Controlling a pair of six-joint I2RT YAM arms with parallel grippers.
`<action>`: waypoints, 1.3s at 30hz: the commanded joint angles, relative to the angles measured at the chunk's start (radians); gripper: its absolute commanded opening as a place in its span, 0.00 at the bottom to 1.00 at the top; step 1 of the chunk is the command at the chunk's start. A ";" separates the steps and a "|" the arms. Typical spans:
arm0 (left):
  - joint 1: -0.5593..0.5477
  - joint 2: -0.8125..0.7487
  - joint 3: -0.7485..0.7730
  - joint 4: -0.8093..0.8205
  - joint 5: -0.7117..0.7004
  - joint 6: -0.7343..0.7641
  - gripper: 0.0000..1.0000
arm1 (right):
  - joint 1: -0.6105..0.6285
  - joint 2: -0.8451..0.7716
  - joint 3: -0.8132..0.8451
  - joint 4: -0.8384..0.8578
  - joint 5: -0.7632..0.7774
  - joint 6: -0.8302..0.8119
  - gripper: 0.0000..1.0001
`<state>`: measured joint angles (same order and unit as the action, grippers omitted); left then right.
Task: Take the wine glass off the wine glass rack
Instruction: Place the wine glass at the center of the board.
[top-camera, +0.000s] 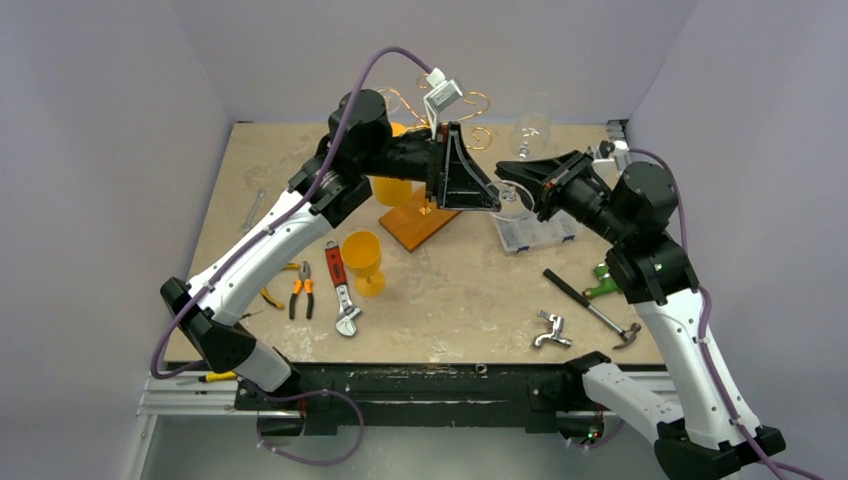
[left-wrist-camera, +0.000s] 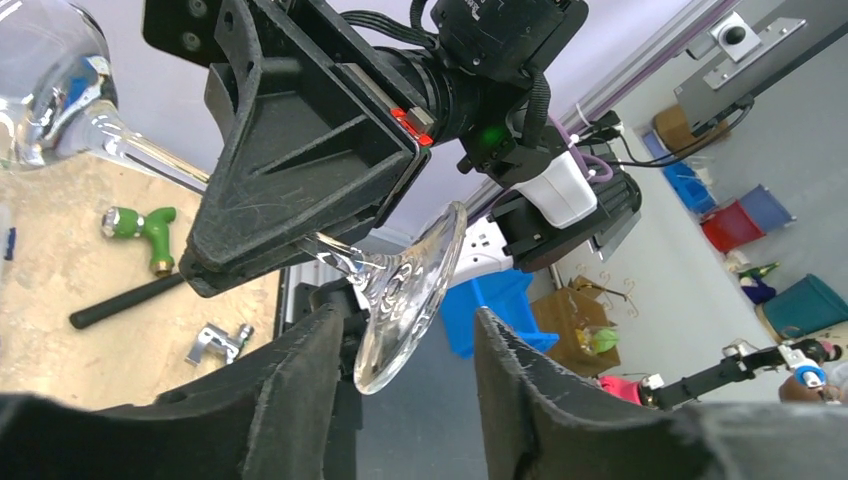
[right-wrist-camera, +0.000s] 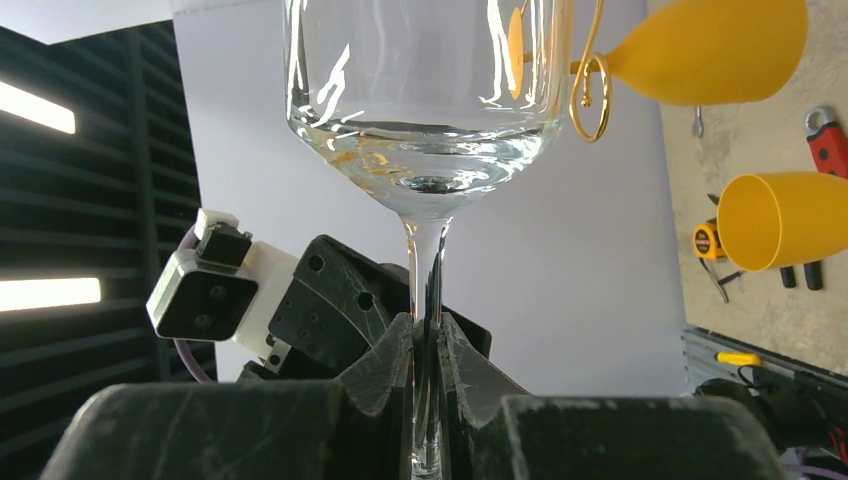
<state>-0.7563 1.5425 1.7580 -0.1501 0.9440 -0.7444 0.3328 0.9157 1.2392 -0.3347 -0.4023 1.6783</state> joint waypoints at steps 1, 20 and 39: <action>-0.007 -0.041 0.017 0.001 0.019 -0.006 0.53 | -0.002 -0.010 0.027 0.100 0.023 -0.075 0.00; -0.003 -0.071 0.037 -0.201 -0.023 0.059 0.91 | -0.001 0.019 0.160 0.012 0.039 -0.297 0.00; 0.053 -0.120 0.062 -0.302 -0.125 0.126 0.94 | -0.002 0.059 0.294 -0.100 0.048 -0.565 0.00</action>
<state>-0.7174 1.4658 1.7855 -0.4274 0.8562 -0.6678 0.3328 0.9695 1.4399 -0.4561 -0.3779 1.2358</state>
